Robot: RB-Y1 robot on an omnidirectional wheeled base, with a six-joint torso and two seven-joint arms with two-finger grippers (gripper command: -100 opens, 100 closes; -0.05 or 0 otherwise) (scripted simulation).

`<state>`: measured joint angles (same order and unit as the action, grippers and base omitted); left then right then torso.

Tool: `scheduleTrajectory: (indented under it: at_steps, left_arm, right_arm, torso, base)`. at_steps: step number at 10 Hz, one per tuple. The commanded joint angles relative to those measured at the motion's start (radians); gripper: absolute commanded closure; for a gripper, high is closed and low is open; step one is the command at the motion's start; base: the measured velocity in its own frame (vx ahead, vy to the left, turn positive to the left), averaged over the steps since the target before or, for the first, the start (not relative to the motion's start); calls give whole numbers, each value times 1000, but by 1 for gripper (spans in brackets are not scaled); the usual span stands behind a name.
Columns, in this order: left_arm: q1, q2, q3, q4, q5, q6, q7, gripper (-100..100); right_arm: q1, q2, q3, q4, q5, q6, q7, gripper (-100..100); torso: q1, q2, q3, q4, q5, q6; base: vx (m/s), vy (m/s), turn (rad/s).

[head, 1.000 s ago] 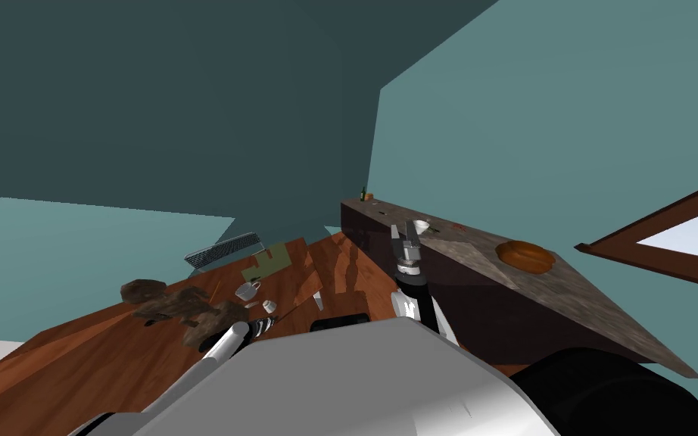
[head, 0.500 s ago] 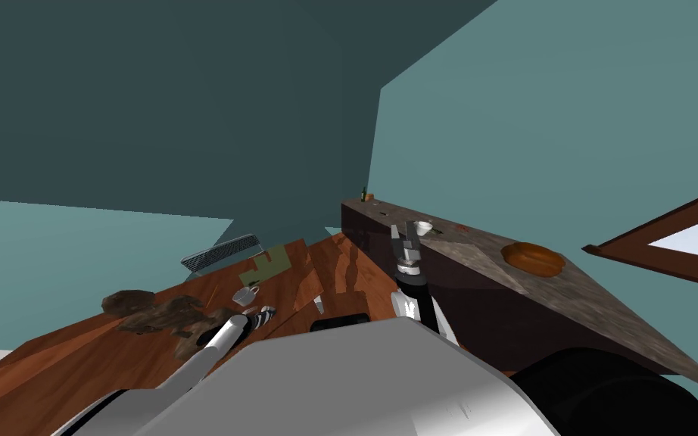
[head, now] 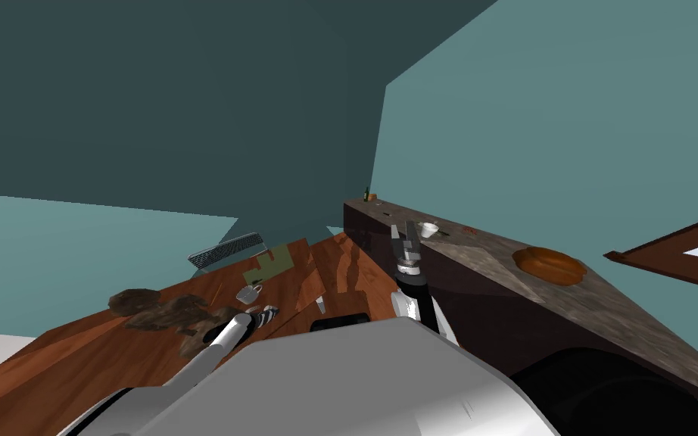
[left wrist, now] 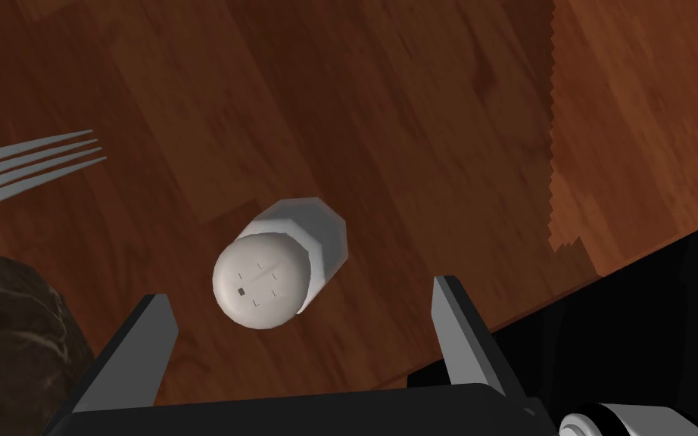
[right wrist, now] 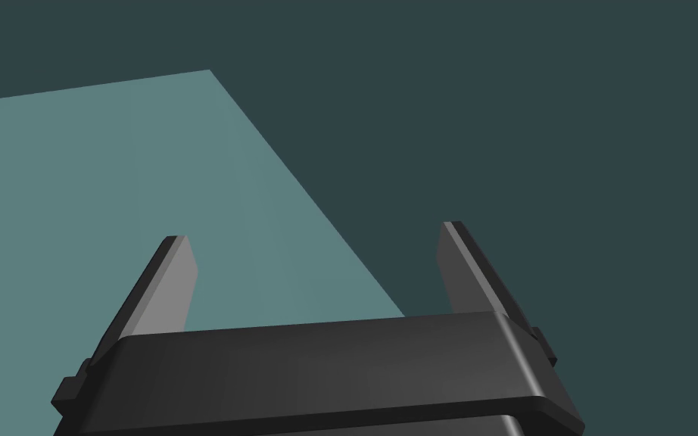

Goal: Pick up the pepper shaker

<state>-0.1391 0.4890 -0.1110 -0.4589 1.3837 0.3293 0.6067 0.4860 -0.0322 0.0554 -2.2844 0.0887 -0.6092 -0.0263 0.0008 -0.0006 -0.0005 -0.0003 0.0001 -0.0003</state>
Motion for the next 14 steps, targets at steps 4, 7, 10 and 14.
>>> scheduleTrajectory:
  at_steps: [4, 7, 10, 14]
  left_arm:
    - [2, -25, 19, -22, -73, 3, 32, -100]
    - [-2, -51, 43, -31, -132, 6, 39, -100]
    - [-8, -104, 93, -49, -248, 14, 57, -100]
    - [-15, -156, 142, -68, -365, 21, 77, -100]
  right_arm:
    - [0, 0, 0, 0, 0, 0, 0, 0]
    - [0, 0, 0, 0, 0, 0, 0, 0]
    - [0, 0, 0, 0, 0, 0, 0, 0]
    - [0, 0, 0, 0, 0, 0, 0, 0]
  torso:
    - [0, 0, 0, 0, 0, 0]
    - [0, 0, 0, 0, 0, 0]
    - [1, -2, -1, 0, 0, 0]
    - [2, -1, -1, 0, 0, -1]
  base:
    - [18, 16, 54]
    - [21, 18, 83]
    - [40, 32, 164]
    - [36, 32, 119]
